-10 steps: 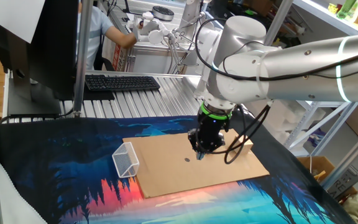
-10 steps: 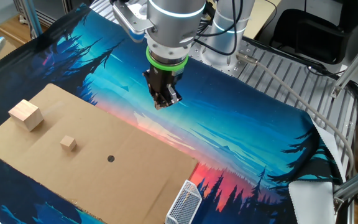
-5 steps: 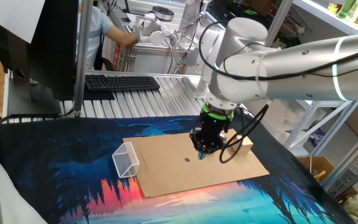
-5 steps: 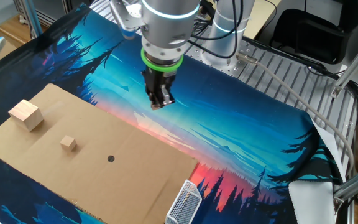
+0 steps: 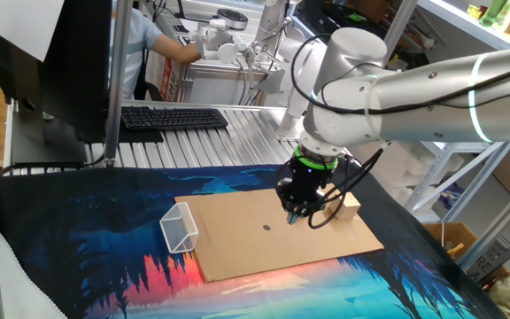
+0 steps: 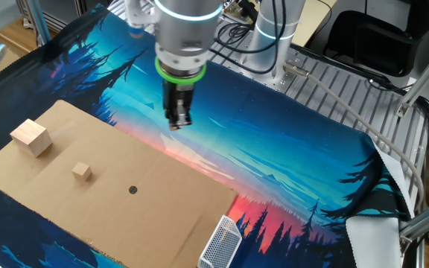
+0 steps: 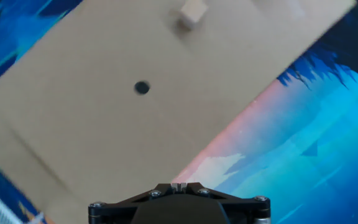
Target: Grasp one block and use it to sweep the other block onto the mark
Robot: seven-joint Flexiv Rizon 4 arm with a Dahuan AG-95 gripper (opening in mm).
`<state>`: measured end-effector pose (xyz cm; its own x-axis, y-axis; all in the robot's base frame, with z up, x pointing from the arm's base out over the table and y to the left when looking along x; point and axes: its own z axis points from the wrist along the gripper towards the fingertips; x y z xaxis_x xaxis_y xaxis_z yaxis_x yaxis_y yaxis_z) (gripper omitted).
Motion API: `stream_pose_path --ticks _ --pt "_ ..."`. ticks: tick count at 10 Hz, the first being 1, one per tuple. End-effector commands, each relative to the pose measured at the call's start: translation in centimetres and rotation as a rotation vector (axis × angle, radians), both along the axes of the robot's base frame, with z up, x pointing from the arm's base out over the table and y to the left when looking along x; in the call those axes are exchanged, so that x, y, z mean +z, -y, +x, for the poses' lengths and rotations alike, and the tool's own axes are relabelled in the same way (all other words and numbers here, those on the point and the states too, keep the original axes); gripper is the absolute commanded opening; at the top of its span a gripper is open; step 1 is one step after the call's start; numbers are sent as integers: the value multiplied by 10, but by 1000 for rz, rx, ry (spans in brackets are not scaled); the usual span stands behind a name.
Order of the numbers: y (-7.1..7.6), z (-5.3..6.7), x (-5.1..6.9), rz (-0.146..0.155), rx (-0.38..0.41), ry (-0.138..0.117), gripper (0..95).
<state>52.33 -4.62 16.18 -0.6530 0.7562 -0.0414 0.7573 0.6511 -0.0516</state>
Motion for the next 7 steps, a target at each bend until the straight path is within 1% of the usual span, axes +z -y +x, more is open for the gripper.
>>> stream_pose_path --ticks 1,2,3,4,5,6,7 --pt "17 12 -2 -7 -105 11 0" --pt "25 16 -3 -8 -127 19 0" --pt "32 19 -3 -6 -137 19 0" --pt "43 25 -2 -3 -151 19 0" --pt "49 29 -1 -3 -159 19 0" --pt "57 35 1 -2 -168 17 0" --pt "62 39 3 1 -175 15 0"
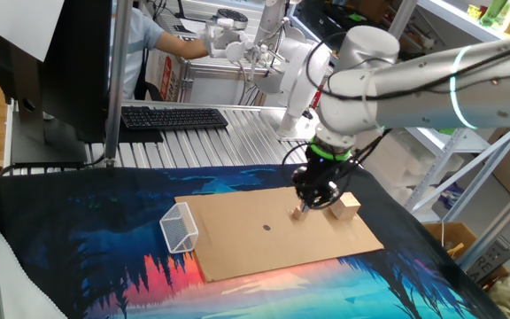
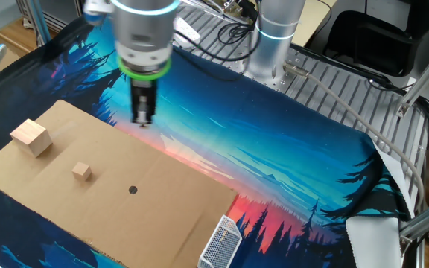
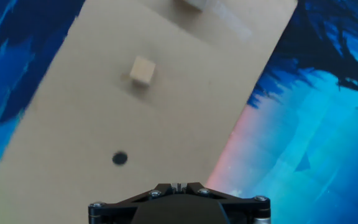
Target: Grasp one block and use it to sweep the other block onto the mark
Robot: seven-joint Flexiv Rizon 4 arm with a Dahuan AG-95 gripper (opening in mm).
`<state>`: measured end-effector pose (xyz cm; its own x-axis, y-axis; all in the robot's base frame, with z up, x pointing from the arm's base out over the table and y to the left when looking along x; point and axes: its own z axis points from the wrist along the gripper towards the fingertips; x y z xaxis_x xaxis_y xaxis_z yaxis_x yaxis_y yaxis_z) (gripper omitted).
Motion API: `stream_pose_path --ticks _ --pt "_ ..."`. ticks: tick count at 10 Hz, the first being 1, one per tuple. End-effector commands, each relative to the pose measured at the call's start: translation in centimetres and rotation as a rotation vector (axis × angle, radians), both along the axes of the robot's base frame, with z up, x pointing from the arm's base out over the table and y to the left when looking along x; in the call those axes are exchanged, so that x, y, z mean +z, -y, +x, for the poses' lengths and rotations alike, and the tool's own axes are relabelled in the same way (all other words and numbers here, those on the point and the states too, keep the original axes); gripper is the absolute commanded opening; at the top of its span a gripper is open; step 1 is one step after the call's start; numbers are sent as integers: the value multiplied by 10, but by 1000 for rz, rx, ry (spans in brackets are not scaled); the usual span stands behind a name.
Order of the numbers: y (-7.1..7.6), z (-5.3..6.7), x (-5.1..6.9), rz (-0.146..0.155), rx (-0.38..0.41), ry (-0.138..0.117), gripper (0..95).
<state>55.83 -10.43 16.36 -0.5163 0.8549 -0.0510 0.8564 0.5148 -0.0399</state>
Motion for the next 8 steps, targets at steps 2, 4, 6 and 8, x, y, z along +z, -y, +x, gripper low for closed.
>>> stream_pose_path --ticks 2,4,6,8 --pt "19 12 1 2 -20 1 0" --pt "29 17 -3 3 -26 6 0" --pt "43 26 -6 0 -59 12 0" --pt "53 28 -8 -21 -83 32 0"
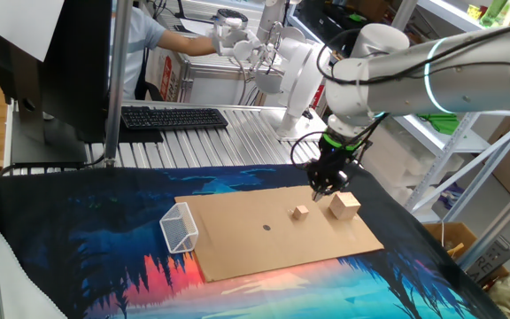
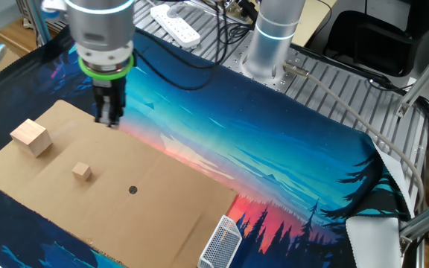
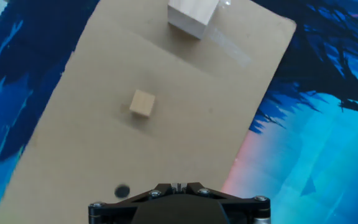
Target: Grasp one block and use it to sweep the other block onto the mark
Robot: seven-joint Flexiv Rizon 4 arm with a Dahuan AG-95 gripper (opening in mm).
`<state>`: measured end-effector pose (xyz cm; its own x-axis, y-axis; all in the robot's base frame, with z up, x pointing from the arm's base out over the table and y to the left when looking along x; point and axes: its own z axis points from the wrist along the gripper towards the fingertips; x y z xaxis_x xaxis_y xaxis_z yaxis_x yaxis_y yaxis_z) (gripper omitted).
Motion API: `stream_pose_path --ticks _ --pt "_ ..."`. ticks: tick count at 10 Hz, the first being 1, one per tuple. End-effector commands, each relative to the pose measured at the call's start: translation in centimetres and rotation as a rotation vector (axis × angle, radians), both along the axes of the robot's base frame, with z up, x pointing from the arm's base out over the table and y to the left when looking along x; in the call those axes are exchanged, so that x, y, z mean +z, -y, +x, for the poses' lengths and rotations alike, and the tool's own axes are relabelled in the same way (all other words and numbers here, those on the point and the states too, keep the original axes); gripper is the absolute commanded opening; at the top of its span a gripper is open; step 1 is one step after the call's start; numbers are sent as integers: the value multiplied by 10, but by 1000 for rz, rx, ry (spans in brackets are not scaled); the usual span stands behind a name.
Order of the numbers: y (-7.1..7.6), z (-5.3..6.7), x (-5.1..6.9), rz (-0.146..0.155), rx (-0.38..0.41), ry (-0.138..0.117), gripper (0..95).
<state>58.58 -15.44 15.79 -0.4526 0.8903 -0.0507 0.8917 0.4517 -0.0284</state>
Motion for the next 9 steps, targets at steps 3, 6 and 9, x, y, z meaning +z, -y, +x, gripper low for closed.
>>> stream_pose_path --ticks 3,6,9 --pt "3 1 -18 -19 -49 23 0" --pt "3 1 -18 4 -48 -5 0" --pt "3 1 -18 31 -96 -62 0"
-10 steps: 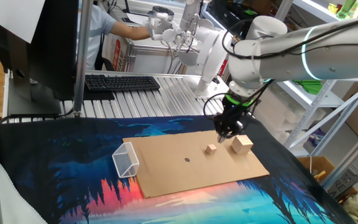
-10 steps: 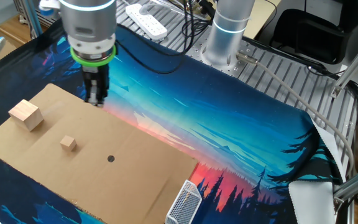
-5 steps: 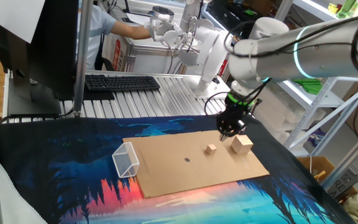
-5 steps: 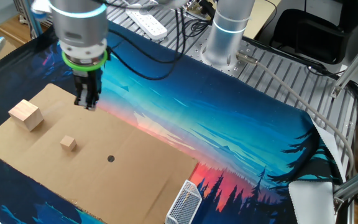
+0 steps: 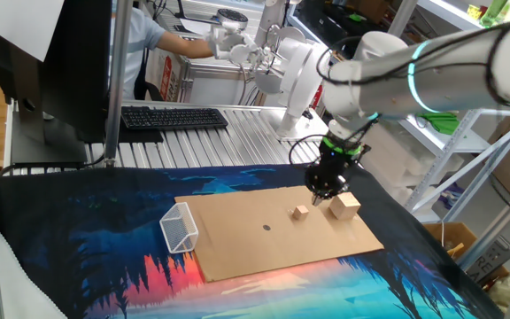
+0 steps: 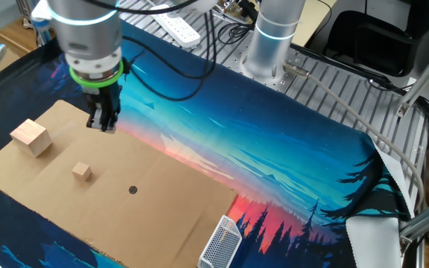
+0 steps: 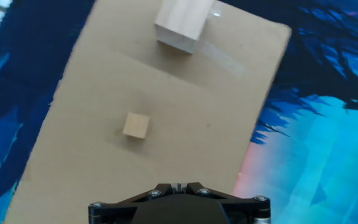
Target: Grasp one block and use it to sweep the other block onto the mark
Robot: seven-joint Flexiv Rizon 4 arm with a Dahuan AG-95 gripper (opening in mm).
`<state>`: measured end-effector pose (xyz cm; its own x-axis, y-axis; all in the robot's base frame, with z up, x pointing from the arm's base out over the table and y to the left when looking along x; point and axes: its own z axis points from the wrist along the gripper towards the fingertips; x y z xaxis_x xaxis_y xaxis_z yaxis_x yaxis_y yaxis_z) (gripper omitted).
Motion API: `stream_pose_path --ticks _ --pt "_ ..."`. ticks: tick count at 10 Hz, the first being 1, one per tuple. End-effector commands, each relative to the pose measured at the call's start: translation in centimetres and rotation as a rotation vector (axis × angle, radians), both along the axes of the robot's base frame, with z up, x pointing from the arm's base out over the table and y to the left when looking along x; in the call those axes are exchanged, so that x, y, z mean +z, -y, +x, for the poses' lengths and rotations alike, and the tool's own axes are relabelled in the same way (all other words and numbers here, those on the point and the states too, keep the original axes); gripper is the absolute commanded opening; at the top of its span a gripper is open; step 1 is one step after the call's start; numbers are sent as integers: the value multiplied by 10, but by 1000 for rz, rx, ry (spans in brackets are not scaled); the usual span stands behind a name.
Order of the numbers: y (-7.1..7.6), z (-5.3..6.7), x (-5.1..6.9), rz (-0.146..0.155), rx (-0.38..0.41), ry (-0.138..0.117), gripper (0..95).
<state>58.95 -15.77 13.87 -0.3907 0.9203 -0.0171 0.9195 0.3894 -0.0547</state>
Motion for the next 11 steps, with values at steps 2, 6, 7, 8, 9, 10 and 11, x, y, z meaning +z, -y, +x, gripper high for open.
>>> stream_pose_path --ticks 2,6,7,8,9,10,11 --pt "0 -3 1 15 -69 -83 0" --pt "0 -3 1 44 -236 -150 0" --pt "0 -3 1 52 -253 -142 0" --pt "0 -3 1 52 -260 -124 0" --pt "0 -3 1 63 -239 -105 0" --pt "0 -3 1 58 -233 -87 0" --pt "0 -3 1 55 -211 -69 0"
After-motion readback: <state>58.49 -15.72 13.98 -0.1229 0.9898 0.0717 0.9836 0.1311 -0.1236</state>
